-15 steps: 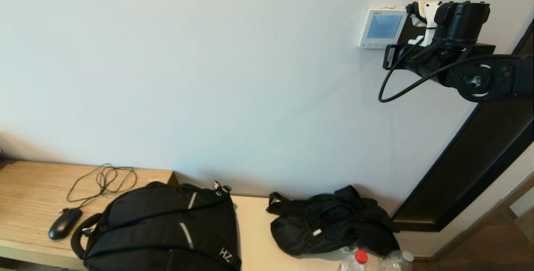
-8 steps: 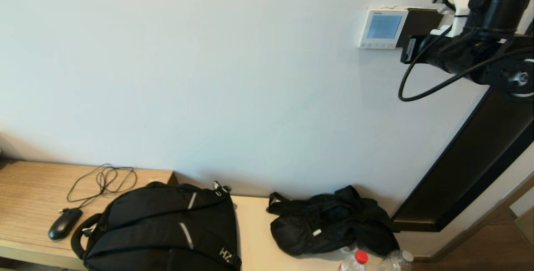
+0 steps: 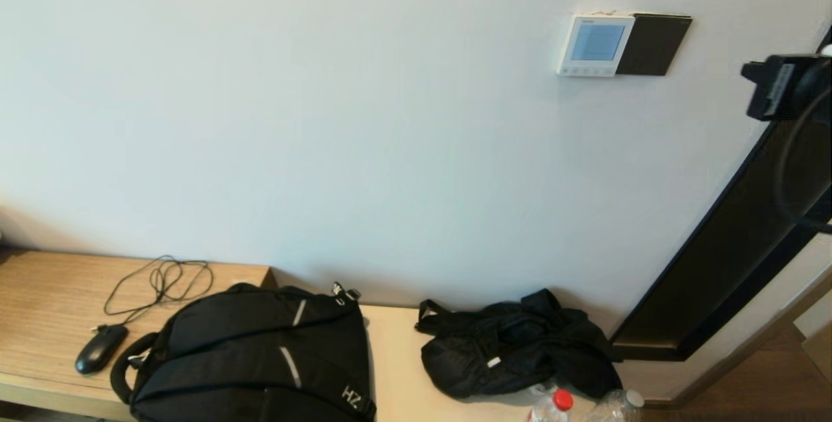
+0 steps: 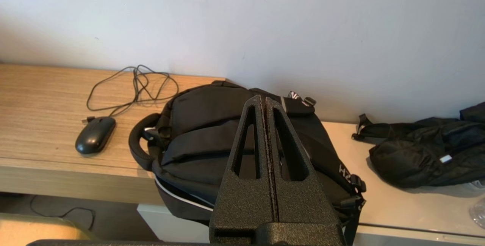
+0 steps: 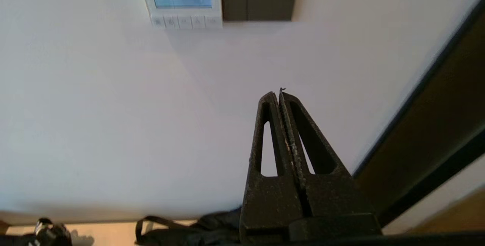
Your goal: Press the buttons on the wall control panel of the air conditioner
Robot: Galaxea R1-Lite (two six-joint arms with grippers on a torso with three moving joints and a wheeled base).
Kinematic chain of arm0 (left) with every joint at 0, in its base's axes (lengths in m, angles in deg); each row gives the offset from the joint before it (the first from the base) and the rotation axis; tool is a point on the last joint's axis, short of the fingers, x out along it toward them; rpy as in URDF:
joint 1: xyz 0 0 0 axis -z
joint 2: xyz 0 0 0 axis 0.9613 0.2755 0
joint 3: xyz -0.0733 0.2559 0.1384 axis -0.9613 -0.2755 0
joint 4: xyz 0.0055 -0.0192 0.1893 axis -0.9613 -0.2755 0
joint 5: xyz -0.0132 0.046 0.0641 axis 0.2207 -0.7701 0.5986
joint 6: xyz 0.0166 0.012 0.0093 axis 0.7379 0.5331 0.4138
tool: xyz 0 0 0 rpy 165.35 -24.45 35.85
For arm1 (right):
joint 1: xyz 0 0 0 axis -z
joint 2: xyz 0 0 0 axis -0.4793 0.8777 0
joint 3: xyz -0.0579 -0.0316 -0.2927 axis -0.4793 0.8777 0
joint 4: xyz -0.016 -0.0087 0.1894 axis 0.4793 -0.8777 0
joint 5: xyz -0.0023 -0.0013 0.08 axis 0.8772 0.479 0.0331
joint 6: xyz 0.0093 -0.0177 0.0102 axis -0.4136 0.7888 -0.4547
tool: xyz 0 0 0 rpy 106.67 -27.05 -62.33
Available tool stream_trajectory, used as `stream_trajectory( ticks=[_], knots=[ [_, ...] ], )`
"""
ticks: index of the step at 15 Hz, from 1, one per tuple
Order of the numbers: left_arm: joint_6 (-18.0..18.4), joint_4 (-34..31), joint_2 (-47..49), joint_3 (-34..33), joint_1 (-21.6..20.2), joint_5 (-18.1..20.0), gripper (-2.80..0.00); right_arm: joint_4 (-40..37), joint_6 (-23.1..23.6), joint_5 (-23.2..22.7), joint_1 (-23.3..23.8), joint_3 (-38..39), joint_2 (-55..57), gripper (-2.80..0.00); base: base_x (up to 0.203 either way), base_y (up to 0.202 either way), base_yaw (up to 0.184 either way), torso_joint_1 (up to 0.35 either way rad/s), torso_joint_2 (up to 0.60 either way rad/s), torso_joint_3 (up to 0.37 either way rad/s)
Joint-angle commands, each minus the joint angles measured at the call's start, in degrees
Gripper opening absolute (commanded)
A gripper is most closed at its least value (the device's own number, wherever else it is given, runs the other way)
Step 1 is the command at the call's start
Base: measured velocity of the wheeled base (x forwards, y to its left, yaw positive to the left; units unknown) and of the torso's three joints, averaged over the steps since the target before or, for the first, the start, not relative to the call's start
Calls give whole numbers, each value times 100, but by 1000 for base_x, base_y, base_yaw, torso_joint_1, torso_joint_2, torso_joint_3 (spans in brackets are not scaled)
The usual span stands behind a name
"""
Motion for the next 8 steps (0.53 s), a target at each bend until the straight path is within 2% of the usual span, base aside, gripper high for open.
stream_trajectory(
  ticks=[1,8],
  knots=[
    [3,1,-2,0,-2,-1,-280,-202,4,-33,36,874,-1437,-280,0,0,0,0,0,0],
    [3,1,6,0,-2,-1,-280,-901,5,-619,354,3808,-4164,-280,0,0,0,0,0,0]
  ],
)
